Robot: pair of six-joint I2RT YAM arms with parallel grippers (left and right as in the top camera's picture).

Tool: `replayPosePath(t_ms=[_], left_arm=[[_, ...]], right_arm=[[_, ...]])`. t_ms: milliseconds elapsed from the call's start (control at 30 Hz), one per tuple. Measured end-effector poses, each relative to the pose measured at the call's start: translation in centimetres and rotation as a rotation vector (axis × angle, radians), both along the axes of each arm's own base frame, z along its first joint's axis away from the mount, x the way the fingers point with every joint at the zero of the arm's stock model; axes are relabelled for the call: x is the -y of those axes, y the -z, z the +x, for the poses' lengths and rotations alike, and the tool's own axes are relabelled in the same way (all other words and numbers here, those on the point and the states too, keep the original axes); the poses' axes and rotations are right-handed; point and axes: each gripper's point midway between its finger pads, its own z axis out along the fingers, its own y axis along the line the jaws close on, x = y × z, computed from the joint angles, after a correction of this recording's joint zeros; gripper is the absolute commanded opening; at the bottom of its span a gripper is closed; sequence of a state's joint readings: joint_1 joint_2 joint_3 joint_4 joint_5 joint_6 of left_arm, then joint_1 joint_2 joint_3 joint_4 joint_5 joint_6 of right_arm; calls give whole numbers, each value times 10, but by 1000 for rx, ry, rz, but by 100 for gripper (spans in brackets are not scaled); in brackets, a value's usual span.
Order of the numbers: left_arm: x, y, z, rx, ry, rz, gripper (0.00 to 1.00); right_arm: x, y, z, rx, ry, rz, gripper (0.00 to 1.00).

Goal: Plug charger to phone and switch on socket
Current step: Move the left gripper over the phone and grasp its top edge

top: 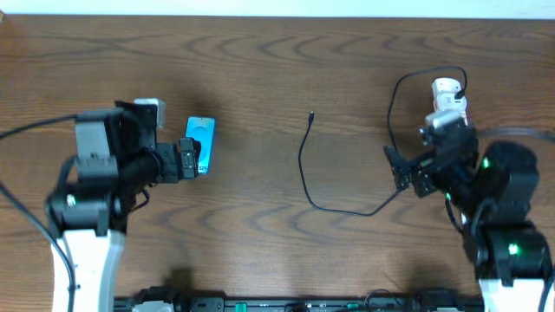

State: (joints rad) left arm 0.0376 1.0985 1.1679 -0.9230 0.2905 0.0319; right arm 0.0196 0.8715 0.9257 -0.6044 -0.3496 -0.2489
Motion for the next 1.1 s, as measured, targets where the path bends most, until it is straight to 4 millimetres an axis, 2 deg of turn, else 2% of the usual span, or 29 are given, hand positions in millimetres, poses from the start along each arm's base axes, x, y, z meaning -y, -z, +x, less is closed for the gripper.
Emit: replayPosePath(t_ms=[100,200,267,533,700,833,933,1100], left_arm=[[0,1,3,-114,5,-1,98],[0,8,4,-232,10,-3,98],[0,15,11,-272,13,-3,98],[-3,67,49,-372,40,11,98],[-21,112,56,-495,2,121,98],[-22,143,72,-521,11,187,98],[-18,154,85,-500,21,204,98],[-17,169,91,-510,24,218,98]], right_arm=[[-4,2,6,-83,-19,11,99],[-6,3,15,-109,-27,17,99],[-5,10,18,-132,-22,13,99],[-15,20,10,-199,-76,54,99],[-18,20,9,-202,-88,63,99],[-18,21,10,-208,-91,66,99],[-18,24,11,-217,-91,66,99],[-18,25,11,-222,-91,66,99]])
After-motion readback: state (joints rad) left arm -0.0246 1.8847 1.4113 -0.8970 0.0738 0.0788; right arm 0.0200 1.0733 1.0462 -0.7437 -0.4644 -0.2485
